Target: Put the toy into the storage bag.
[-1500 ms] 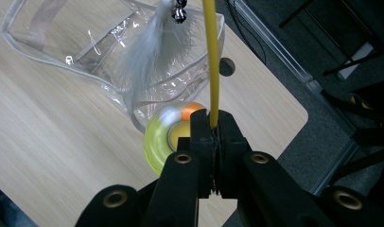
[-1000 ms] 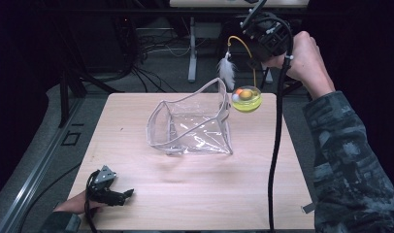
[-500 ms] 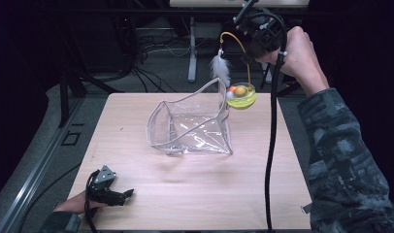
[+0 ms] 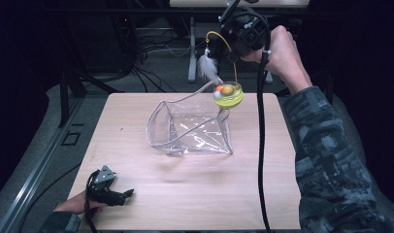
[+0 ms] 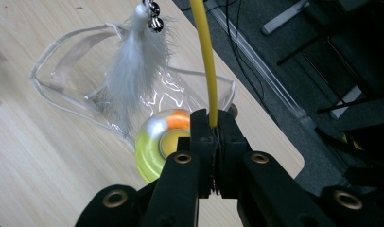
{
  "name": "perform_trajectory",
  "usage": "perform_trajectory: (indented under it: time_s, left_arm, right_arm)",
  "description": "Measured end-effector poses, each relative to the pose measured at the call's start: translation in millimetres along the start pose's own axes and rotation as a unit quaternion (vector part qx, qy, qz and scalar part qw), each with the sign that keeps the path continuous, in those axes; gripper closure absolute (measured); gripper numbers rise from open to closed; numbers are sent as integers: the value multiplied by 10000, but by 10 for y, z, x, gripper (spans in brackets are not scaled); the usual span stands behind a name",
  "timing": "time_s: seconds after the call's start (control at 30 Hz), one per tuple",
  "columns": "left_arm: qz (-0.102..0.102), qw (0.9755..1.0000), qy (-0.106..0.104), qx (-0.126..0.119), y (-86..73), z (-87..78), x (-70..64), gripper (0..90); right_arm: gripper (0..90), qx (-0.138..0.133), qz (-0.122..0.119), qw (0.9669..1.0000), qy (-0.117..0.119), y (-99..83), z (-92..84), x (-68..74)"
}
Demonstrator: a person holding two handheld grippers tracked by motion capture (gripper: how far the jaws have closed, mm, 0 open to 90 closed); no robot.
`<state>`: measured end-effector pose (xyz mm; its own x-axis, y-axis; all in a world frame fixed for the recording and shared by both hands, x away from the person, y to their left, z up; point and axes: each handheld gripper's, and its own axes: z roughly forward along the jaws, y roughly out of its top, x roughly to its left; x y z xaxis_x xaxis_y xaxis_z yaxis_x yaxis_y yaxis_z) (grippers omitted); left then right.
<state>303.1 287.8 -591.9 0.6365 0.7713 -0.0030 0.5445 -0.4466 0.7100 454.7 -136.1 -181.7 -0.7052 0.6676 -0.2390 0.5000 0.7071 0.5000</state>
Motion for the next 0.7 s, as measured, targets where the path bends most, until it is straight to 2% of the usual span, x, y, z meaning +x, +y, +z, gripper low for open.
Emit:
perform_trajectory:
  time_s: [0.7]
  left_arm:
    - [15, 10000, 0, 2, 1, 0, 2, 0]
  right_arm:
    - [885, -70, -79, 9998, 141, 205, 221, 128]
